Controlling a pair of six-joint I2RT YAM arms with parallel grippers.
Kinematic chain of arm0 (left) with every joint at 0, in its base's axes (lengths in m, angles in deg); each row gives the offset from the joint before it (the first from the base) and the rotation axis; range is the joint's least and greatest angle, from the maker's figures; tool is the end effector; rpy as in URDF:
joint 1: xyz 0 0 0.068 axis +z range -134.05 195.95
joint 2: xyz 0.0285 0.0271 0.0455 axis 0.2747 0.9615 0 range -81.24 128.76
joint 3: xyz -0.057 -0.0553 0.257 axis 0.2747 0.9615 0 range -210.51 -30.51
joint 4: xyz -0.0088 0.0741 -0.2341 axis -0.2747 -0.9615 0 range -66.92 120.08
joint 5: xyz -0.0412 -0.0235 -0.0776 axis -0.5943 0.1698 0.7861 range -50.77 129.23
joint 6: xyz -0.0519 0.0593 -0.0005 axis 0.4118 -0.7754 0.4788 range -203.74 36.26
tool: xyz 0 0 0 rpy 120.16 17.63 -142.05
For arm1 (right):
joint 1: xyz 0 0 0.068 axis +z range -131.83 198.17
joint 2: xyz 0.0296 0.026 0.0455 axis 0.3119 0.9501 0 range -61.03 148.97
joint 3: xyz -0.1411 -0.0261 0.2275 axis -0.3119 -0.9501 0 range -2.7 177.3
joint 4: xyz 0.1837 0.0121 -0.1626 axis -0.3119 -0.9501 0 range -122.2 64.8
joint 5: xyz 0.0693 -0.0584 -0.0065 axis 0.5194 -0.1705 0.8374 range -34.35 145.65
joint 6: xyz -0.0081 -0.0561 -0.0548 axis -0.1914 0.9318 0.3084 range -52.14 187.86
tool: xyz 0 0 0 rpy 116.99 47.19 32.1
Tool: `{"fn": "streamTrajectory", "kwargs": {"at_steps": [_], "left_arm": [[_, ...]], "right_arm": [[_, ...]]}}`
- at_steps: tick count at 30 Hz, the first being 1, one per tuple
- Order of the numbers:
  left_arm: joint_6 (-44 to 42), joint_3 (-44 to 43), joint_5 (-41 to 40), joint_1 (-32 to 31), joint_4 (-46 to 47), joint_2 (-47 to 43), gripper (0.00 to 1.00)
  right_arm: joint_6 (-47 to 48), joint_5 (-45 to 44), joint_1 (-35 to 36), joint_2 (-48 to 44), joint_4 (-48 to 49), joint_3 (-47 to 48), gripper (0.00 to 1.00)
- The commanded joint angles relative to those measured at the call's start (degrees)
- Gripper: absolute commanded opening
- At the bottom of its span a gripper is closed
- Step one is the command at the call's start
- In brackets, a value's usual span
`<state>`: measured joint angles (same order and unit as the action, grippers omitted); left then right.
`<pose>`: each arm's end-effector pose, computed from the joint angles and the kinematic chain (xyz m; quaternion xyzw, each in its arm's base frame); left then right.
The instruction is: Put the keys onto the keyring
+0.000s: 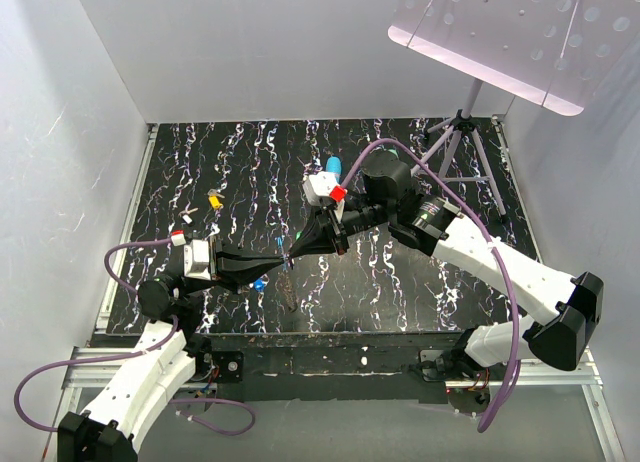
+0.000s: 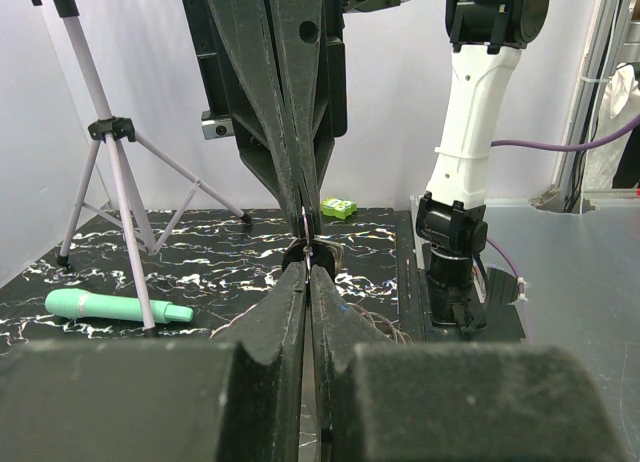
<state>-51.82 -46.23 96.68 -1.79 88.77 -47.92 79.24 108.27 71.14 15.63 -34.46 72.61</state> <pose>0.0983 -0.0913 0.3171 0.3893 0.4142 -0.5158 0.6410 0.1392 0.2738 0.3999 -0.6069 0.4331 0.5221 0.4141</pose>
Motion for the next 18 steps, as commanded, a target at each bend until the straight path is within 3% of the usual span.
{"fn": "streamTrajectory", "kwargs": {"at_steps": [1,18], "left_arm": [[-0.37,-0.88,-1.99,0.07,1.60,-0.36,0.00],[-0.37,-0.80,-2.17,0.16,1.77,-0.36,0.00]], "right_arm": [[-0.65,0.55,0.38,0.42,2.23,0.81,0.01],[-0.92,0.55,0.73,0.77,2.14,0.54,0.01]]}}
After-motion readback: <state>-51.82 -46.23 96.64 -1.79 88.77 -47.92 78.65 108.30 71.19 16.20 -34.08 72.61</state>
